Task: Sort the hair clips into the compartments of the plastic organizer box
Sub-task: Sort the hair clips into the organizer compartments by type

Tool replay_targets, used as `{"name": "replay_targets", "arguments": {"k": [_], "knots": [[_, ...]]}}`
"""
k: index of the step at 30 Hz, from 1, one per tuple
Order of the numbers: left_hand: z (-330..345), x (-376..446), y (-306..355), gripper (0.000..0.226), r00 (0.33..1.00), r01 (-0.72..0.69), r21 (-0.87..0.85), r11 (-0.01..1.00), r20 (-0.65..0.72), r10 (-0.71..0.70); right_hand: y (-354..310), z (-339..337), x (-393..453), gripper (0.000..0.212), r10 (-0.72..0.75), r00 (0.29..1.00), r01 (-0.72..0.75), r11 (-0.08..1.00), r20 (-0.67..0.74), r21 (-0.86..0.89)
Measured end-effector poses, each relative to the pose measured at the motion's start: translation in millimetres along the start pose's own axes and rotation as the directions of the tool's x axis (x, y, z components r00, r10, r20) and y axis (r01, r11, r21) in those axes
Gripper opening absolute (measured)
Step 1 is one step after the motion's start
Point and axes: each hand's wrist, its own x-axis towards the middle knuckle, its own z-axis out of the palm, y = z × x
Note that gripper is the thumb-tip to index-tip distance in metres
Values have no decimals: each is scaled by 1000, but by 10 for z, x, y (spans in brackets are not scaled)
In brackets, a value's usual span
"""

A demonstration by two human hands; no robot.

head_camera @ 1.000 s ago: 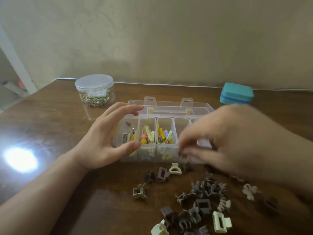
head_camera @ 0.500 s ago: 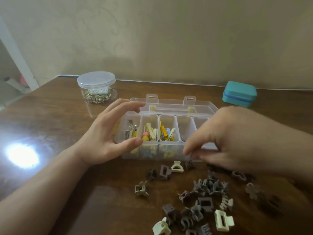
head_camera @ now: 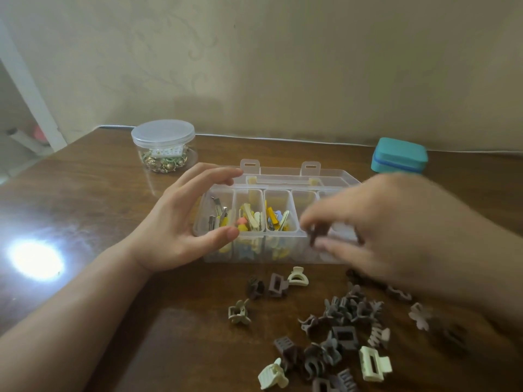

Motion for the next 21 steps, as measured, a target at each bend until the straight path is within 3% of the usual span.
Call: {"name": "replay_targets", "arguments": {"k": [2,5,7,9,11,13,17,19,21], "knots": [[2,-3,-4,70,1000,12,-25,1000,-5,-12,65,-59,7,31,80,985,-63,992,-152,111],[2,-9,-5,71,1000,31,-49,998,-6,-31,102,5,76,36,155,984,-154,988,-86,10],[7,-10,-8,70,999,34,-46,998,1,-34,119,38,74,36,108,990,-114,992,-90,-57],[15,-10,-9,70,999,35,-33,999,4,-35,117,24,60,30,17,993,-10,998,-121,63],[21,-9,-9,70,999,33,-25,999,5,-33,50,38,53,24,-119,991,125,985,-55,121],[25,-5,-7,70,1000,30,-25,999,6,-30,-19,153,55,24,-211,975,208,977,63,52],[18,2,-6,70,1000,22,-23,999,5,-22,-151,408,68,24,-131,954,146,989,268,-37],[14,0,-6,70,1000,21,-21,1000,4,-21,-164,448,84,22,-127,949,155,985,287,-78],[16,-2,-7,70,1000,21,-26,999,6,-21,-97,370,51,19,-123,976,134,990,178,-52]]}}
